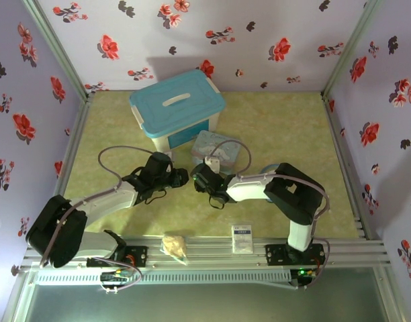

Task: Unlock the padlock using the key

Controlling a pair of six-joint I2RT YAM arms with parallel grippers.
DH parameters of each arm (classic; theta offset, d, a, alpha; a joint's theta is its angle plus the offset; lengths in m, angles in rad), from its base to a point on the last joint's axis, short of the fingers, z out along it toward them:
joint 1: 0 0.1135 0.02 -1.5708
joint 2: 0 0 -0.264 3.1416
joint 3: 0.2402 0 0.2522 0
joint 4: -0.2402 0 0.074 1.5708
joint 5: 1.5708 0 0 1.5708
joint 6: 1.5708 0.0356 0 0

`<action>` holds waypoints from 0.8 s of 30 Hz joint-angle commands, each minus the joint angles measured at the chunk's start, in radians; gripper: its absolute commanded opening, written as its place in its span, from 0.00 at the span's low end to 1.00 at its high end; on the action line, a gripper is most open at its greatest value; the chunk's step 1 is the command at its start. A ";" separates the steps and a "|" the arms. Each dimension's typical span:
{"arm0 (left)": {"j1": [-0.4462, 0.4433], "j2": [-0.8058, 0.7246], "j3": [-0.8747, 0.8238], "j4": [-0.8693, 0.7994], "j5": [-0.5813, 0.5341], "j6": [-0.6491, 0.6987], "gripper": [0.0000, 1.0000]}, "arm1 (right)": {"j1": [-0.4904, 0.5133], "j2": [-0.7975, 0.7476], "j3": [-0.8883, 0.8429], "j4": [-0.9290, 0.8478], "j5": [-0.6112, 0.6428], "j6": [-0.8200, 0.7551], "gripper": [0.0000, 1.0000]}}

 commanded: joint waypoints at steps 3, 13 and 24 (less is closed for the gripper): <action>0.007 -0.007 0.019 -0.022 -0.013 0.028 0.43 | -0.007 -0.024 -0.094 -0.021 -0.013 0.027 0.25; 0.007 0.019 0.064 -0.032 -0.013 0.050 0.43 | -0.051 -0.123 -0.248 0.075 -0.075 0.066 0.16; 0.007 0.091 0.173 -0.024 0.006 0.081 0.44 | -0.151 -0.274 -0.409 0.134 -0.172 0.073 0.11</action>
